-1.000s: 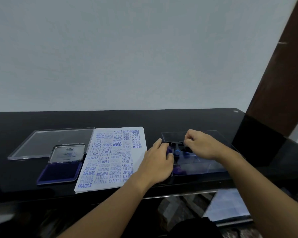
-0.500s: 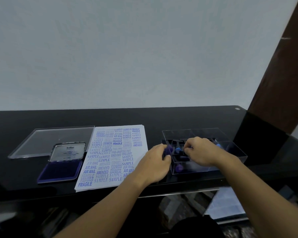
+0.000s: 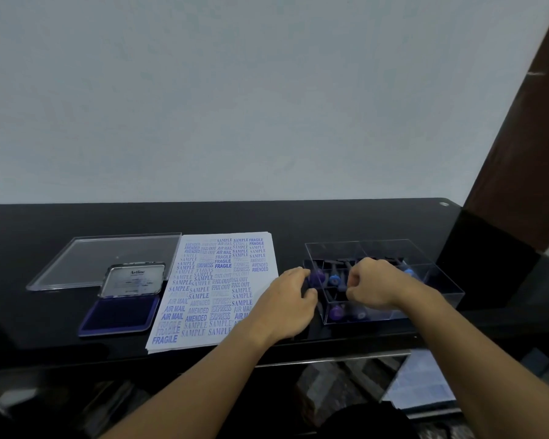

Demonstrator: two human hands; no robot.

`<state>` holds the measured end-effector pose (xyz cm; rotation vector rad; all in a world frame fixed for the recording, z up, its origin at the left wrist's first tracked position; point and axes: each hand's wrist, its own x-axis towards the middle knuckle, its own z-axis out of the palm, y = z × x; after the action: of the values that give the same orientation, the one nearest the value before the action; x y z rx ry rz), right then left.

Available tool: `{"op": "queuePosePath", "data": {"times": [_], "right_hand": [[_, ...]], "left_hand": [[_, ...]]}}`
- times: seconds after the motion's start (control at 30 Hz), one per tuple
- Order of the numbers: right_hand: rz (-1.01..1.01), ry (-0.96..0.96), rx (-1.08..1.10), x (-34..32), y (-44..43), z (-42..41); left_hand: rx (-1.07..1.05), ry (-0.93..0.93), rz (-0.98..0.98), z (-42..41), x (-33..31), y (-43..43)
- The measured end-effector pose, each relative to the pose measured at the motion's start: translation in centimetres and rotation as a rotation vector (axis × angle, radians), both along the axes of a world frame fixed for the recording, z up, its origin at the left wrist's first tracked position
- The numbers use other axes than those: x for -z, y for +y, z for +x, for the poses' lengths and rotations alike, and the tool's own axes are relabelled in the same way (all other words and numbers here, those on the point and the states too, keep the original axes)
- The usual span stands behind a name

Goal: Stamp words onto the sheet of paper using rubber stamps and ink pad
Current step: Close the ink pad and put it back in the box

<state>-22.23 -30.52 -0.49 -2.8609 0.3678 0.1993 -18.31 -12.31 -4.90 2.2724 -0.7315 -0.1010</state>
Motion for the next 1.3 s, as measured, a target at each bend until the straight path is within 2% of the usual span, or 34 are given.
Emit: {"op": "queuePosePath", "data": {"times": [0.3, 0.63, 0.77, 1.03, 1.2, 1.3], "right_hand": [[0.044, -0.013, 0.016, 0.0, 0.0, -0.4], [0.006, -0.044, 0.053, -0.1, 0.2, -0.3], [0.018, -0.134, 0.079, -0.1, 0.8, -0.4], [0.205, -0.417, 0.067, -0.8, 7.7, 1.4], [0.416, -0.392, -0.026, -0.2, 14.0, 4.4], [0.598, -0.305, -0.03, 0.9, 18.0, 6.4]], "left_hand": [[0.01, 0.021, 0.006, 0.0, -0.5, 1.1], [-0.01, 0.017, -0.009, 0.5, -1.0, 3.1], [-0.024, -0.001, -0.013, 0.5, -1.4, 4.0], [-0.113, -0.012, -0.066, 2.0, -3.2, 9.3], [-0.294, 0.008, -0.097, 4.4, -3.9, 16.1], [-0.423, 0.045, -0.144, 5.7, -3.9, 20.5]]}}
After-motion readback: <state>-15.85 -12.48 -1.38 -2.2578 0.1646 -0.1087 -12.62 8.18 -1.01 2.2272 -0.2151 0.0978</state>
